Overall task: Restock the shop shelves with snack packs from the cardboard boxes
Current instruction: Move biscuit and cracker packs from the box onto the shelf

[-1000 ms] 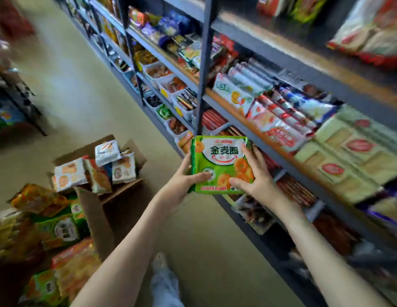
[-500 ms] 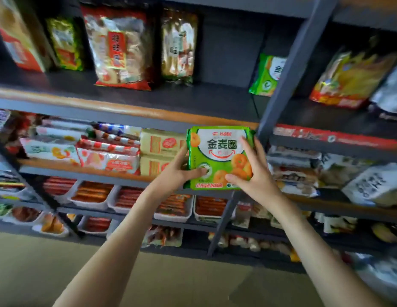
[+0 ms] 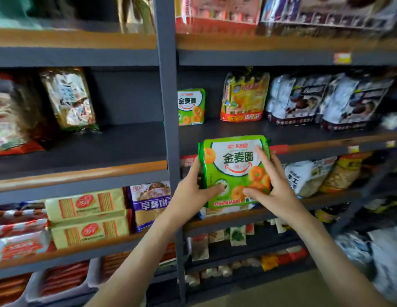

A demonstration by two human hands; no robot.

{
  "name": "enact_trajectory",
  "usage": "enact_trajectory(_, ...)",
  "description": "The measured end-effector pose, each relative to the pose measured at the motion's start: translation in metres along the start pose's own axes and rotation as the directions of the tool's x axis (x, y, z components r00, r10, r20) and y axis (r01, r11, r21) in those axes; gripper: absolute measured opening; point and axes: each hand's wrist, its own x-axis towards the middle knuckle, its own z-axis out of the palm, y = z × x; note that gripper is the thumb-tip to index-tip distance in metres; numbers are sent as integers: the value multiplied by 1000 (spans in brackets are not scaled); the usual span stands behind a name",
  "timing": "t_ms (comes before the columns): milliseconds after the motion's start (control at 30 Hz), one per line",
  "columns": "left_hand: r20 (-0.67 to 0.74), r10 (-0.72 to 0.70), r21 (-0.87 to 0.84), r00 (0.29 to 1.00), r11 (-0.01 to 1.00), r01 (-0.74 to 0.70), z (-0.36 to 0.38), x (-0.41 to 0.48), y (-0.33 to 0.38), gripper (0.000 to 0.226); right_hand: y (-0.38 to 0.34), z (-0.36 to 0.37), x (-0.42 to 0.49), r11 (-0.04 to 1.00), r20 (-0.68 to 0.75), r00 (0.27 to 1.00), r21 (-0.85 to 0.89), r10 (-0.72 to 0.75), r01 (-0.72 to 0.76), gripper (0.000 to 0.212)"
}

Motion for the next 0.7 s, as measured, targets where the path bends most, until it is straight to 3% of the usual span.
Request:
enact_trajectory(200, -173, 32, 118, 984, 993, -11, 43, 64, 42, 85, 26, -60, 53, 996, -20, 995, 3, -95, 95, 94)
enact_trajectory(333, -271, 73, 227, 960, 974, -9, 49, 99, 55, 104, 32, -78, 103, 987, 30, 987, -28, -156, 157, 96)
enact_trajectory(567, -318, 126, 482, 940, 875, 45, 30, 149, 42, 100, 43, -53, 191, 979, 191, 962, -17, -195, 202, 105)
enact_trajectory(700, -359, 9, 533, 933, 823, 196, 17, 187, 21, 99, 52, -25, 236, 983, 194, 969, -74, -152, 169, 117)
